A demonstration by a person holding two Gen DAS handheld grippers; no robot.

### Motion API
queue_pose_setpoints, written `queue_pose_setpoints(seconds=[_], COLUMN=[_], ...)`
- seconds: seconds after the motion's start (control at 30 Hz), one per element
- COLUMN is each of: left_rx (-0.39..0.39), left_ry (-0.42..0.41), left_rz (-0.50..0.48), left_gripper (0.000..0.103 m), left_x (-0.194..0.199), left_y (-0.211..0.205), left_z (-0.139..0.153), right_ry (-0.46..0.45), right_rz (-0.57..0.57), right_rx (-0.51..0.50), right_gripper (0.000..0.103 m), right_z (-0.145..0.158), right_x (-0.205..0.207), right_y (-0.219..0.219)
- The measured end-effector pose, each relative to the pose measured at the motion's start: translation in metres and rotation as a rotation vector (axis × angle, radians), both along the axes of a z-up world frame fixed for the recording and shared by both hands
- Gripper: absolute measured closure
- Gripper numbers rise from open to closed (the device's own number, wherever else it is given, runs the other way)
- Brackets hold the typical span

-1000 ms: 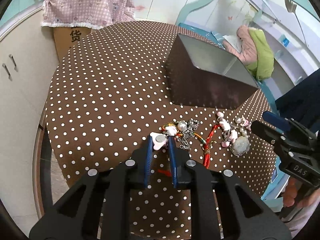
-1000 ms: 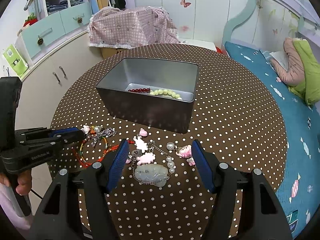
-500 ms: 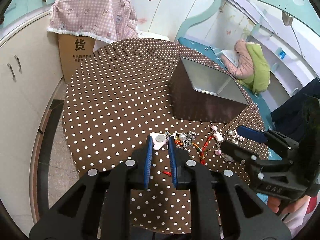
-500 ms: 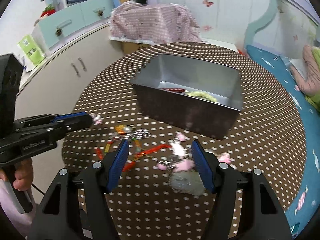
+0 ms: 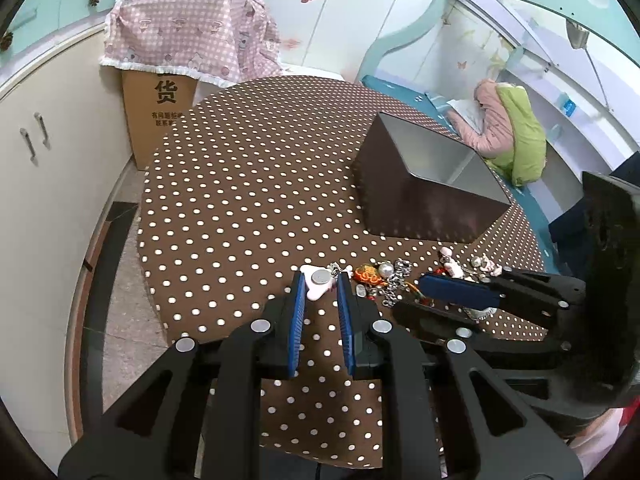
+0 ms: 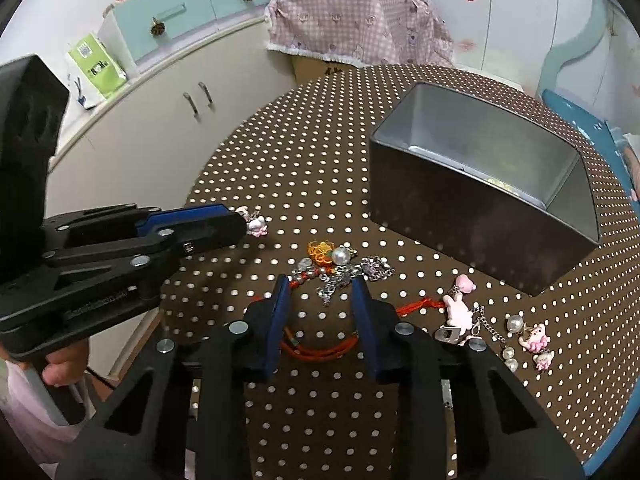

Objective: Organize jewelry

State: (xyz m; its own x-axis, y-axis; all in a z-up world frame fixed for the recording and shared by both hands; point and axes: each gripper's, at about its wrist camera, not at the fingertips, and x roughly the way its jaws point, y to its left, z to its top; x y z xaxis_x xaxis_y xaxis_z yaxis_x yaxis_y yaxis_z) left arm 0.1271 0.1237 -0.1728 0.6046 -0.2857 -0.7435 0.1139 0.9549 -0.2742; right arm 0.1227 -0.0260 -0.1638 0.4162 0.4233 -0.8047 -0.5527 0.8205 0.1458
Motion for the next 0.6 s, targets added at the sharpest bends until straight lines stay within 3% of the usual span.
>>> queue_pose_setpoints(seconds=[0.13, 0.23, 0.37, 0.6], left_rx=[0.012, 0.014, 0.02, 0.015], left_ry=[0.012, 0.017, 0.023, 0.017], left_rz=[-0.012, -0.021, -0.027, -0.033], left_gripper=[0.087, 0.087, 0.087, 0.087], left_x=[0.003, 0.004, 0.004, 0.002], left_y=[-0.005, -0.008, -0.013, -0.019], left_z=[-0.003, -0.005, -0.007, -0.006], right_ry=[0.02, -0.016, -0.041, -0.021], right_rz=[-0.011, -0.003, -0.009, -0.019], right_rx=[-0.033, -0.057, -0.07, -0.046], right_gripper=[0.078, 0.081, 0.096, 0.097], right_z=[-0.01, -0.012, -0.013, -0.012], right_x=[0.005, 0.003, 0.005, 0.007], right_y=[0.004, 0.007, 0.008, 0.0])
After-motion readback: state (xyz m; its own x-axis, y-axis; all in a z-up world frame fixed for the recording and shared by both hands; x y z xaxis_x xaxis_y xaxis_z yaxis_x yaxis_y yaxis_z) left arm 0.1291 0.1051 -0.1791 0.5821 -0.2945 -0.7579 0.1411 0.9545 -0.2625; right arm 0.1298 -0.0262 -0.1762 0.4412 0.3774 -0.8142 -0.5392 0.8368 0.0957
